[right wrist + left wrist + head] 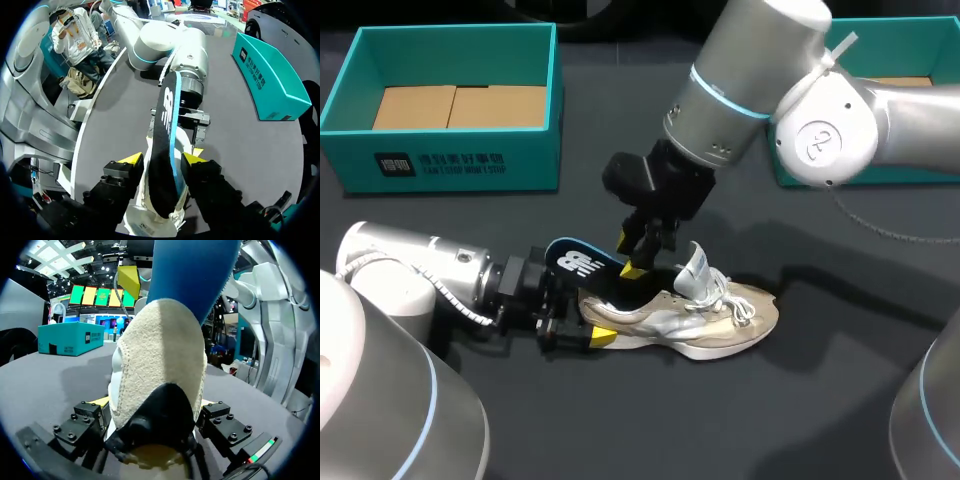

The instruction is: Take the shoe out of the shoebox, open the shoe tongue, remove and reinsert the insole, then place the shoe into the shoebox

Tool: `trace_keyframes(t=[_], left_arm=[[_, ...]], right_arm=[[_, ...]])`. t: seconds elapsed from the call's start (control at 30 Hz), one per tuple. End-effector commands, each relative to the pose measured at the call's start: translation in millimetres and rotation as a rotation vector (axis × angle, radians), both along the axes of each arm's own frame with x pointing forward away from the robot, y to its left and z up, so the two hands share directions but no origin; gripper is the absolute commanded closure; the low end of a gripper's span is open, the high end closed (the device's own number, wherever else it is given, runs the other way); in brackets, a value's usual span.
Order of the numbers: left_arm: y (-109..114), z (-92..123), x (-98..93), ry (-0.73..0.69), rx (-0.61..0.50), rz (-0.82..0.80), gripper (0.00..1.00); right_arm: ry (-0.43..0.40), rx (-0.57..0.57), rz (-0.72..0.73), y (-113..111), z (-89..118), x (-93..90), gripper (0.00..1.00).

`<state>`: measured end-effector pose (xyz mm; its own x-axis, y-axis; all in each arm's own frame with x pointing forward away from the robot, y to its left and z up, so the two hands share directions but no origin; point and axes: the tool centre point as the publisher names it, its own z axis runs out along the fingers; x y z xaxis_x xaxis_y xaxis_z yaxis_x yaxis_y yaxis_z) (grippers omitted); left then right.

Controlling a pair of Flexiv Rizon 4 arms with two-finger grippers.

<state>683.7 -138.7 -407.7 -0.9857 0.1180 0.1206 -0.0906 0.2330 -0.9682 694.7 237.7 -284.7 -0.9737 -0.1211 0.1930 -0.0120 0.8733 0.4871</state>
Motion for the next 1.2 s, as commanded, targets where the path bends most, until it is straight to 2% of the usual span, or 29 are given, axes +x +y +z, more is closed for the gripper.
trace_keyframes(t=[0.03, 0.1, 0.23, 0.3, 0.33, 0.37, 0.53, 0.63, 1.03, 1.13, 1.2], left_arm=[[0, -3, 0.1, 0.0, -0.001, 0.001, 1.0], [0, -3, 0.1, 0.0, -0.001, 0.001, 1.0], [0, -3, 0.1, 0.0, -0.001, 0.001, 1.0], [0, -3, 0.1, 0.0, -0.001, 0.001, 1.0], [0, -3, 0.1, 0.0, -0.001, 0.001, 1.0], [0, -3, 0.1, 0.0, -0.001, 0.001, 1.0], [0, -3, 0.1, 0.0, -0.001, 0.001, 1.0], [0, -3, 0.1, 0.0, -0.001, 0.001, 1.0], [0, -3, 0.1, 0.0, -0.001, 0.001, 1.0], [0, -3, 0.1, 0.0, -0.001, 0.001, 1.0], [0, -3, 0.1, 0.0, -0.001, 0.001, 1.0]], right_arm=[[0.032, 0.036, -0.024, -5, -8, 3.7, 0.53], [0.047, 0.037, -0.036, -5, -8, 3.5, 0.51], [0.068, 0.04, -0.048, 0, -7, 3.4, 0.36], [0.079, 0.053, -0.052, 3, -7, 3.1, 0.22], [0.085, 0.06, -0.054, 4, -7, 3.0, 0.06], [0.09, 0.073, -0.058, 5, -7, 2.6, 0.02], [0.123, 0.148, -0.095, 7, -10, -0.7, 0.09], [0.147, 0.181, -0.121, 8, -12, -4.0, 0.07], [0.222, 0.219, -0.164, 18, -18, -14.8, 0.15], [0.231, 0.217, -0.167, 20, -16, -14.2, 0.22], [0.236, 0.216, -0.165, 21, -16, -13.4, 0.32]])
